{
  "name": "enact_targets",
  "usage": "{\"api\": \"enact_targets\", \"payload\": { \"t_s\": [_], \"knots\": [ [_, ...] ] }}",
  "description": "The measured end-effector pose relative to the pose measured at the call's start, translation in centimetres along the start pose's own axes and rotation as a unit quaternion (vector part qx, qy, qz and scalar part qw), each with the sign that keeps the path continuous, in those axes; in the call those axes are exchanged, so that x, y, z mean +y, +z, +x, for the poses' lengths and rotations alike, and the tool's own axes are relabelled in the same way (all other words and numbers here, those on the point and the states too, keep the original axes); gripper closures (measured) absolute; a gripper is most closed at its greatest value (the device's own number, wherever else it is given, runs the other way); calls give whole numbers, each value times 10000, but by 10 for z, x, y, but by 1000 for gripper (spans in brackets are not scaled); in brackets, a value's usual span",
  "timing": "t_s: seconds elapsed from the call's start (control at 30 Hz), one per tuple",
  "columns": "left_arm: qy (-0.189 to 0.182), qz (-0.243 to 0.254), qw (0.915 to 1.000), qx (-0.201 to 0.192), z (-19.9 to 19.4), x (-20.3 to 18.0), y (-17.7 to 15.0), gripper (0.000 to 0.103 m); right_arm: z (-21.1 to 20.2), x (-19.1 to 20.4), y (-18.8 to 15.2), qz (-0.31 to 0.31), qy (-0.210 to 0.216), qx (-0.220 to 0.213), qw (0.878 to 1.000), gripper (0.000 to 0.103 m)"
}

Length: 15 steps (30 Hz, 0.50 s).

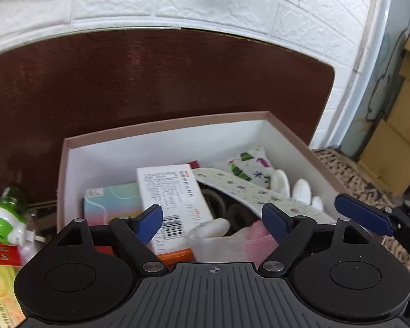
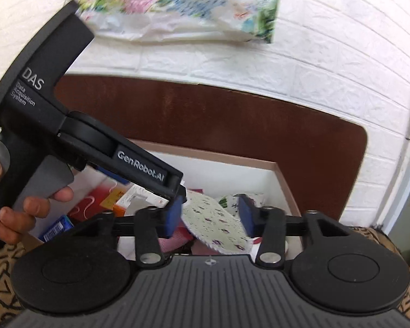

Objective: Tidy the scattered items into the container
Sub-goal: 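Open both tools to drop the insole into the box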

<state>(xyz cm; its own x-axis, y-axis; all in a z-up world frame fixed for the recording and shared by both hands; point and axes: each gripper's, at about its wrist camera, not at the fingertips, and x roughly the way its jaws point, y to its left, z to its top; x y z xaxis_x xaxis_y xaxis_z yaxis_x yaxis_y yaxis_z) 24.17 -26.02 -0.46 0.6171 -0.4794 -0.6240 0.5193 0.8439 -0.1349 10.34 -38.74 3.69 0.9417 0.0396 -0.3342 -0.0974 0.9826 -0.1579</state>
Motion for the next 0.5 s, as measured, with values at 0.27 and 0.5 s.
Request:
{"api": "enact_targets", "payload": {
  "t_s": [0.27,0.5],
  "knots": [
    [292,274,9991,131,0,-1,-9,7,50,-10,3,36,580,1257,9904,71],
    [340,226,9987,319,-1,-1,-17,6,52,-10,-2,180,625,1330,9890,48]
  ]
}}
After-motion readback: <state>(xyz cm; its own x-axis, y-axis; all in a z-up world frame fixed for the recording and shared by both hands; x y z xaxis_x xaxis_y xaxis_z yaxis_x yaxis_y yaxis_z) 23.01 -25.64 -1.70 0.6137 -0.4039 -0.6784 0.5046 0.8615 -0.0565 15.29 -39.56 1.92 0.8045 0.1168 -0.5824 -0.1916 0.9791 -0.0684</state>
